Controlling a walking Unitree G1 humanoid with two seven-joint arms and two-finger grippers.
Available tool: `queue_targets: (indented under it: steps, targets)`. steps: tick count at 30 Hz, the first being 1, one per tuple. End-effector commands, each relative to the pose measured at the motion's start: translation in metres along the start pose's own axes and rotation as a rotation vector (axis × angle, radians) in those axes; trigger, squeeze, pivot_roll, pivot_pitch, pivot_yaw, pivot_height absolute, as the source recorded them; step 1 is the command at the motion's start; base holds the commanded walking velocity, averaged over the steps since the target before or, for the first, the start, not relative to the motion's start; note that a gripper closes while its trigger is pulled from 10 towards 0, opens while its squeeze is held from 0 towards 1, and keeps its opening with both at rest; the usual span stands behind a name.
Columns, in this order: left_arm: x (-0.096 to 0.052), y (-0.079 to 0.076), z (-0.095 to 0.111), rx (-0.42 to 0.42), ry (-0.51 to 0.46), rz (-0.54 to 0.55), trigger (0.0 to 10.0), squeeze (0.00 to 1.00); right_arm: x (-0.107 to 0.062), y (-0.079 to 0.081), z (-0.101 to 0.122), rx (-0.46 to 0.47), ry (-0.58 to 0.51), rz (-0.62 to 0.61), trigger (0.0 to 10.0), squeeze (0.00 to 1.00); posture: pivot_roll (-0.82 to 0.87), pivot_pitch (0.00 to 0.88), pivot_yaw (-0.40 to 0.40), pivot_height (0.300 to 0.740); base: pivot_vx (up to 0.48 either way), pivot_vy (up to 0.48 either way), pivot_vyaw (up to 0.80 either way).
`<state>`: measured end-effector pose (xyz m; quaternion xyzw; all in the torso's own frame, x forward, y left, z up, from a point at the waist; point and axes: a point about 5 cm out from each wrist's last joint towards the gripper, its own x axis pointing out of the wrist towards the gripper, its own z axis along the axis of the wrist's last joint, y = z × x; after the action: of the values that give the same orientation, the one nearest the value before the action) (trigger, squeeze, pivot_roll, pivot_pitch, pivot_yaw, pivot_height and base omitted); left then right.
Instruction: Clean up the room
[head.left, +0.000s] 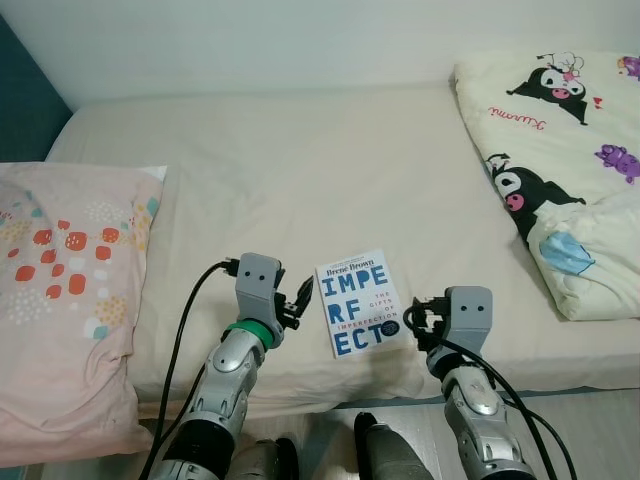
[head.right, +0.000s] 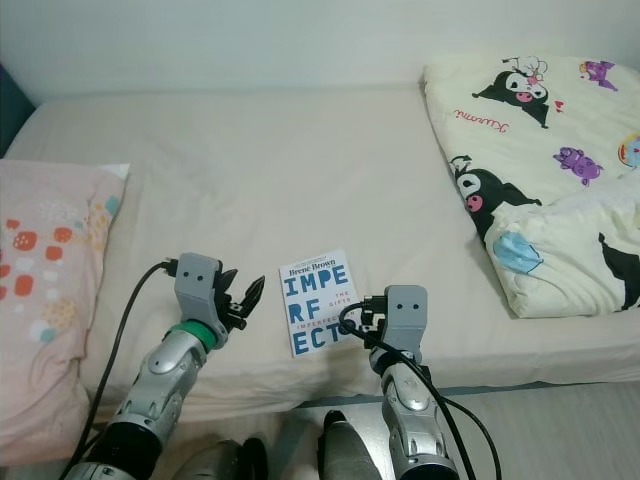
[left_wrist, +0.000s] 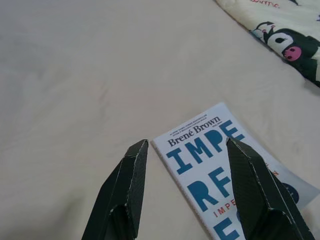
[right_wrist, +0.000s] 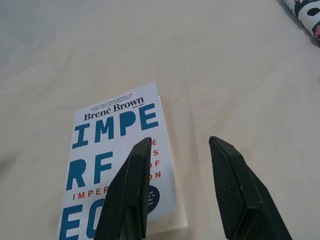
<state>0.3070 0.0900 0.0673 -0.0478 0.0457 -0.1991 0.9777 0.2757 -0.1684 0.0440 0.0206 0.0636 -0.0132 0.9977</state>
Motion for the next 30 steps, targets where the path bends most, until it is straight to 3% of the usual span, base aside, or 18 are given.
queue_targets:
  steps: [1, 21, 30]
  targets:
    - [-0.0060, 0.0024, -0.0095, -0.006, 0.037, 0.020, 10.0, 0.00, -0.0053, -0.0052, -0.0073, 0.018, 0.033, -0.019, 10.0, 0.00, -0.01, 0.190, 0.104, 0.720, 0.000, 0.000, 0.00]
    - [-0.0078, 0.0040, -0.0129, 0.002, 0.064, 0.034, 10.0, 0.00, -0.0059, -0.0045, -0.0127, 0.046, 0.086, -0.007, 10.0, 0.00, 0.00, 0.202, 0.106, 0.700, 0.000, 0.000, 0.00]
    - [-0.0116, 0.0063, -0.0147, 0.001, 0.074, 0.048, 10.0, 0.00, -0.0071, -0.0064, -0.0113, 0.065, 0.067, -0.024, 10.0, 0.00, 0.00, 0.206, 0.107, 0.666, 0.000, 0.000, 0.00]
